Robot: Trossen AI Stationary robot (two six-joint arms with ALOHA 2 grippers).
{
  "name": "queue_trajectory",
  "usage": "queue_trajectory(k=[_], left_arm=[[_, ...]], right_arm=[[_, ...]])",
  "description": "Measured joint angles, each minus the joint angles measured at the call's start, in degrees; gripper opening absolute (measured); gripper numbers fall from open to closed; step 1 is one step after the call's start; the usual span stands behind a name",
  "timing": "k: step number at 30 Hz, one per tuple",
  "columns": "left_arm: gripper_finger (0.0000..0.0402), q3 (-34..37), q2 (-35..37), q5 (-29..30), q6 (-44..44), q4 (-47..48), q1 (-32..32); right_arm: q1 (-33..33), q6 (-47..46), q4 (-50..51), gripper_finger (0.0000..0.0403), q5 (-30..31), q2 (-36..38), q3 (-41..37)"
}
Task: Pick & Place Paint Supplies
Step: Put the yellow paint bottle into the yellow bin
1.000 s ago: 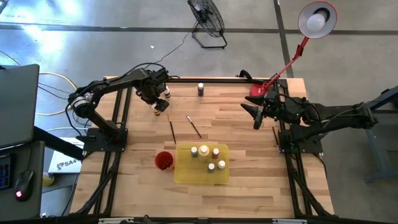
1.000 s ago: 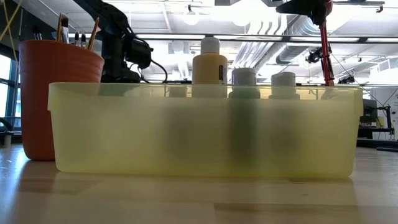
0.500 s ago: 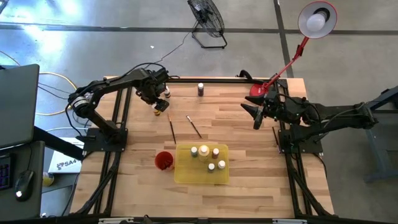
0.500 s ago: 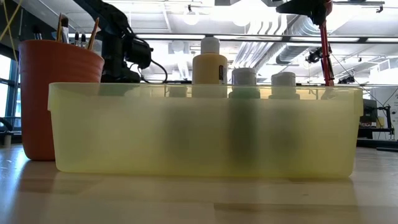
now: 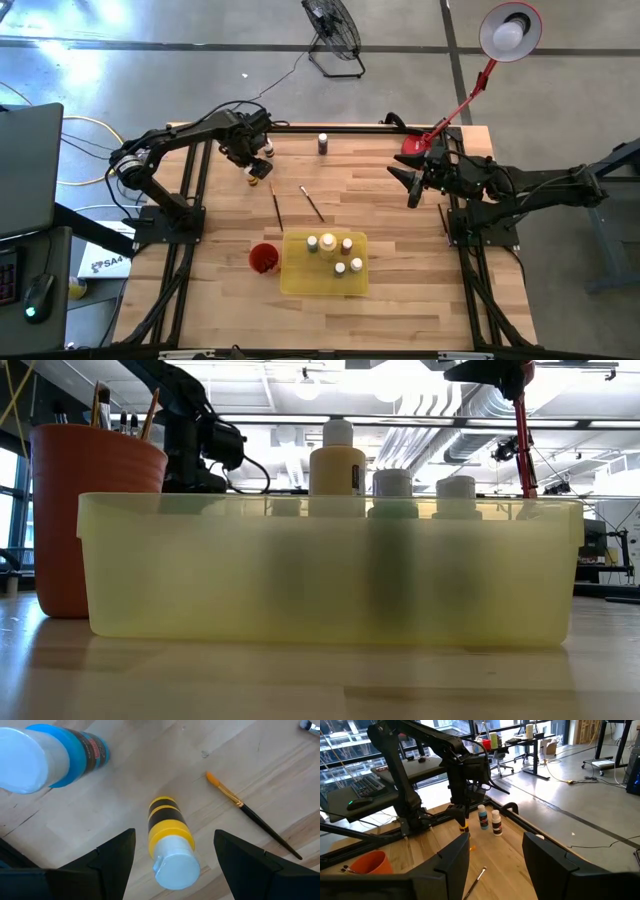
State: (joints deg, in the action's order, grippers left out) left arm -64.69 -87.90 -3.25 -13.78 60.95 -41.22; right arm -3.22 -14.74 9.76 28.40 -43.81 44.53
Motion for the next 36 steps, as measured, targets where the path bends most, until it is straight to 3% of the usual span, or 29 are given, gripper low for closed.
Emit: queue_trajectory(k=[36], left_arm=[[0.0266,0.0,0.0,-0.3,-1.7,3.1,0.0]], right_arm=[[0.0,0.0,0.0,0.0174,0.0,0.0,0.0]])
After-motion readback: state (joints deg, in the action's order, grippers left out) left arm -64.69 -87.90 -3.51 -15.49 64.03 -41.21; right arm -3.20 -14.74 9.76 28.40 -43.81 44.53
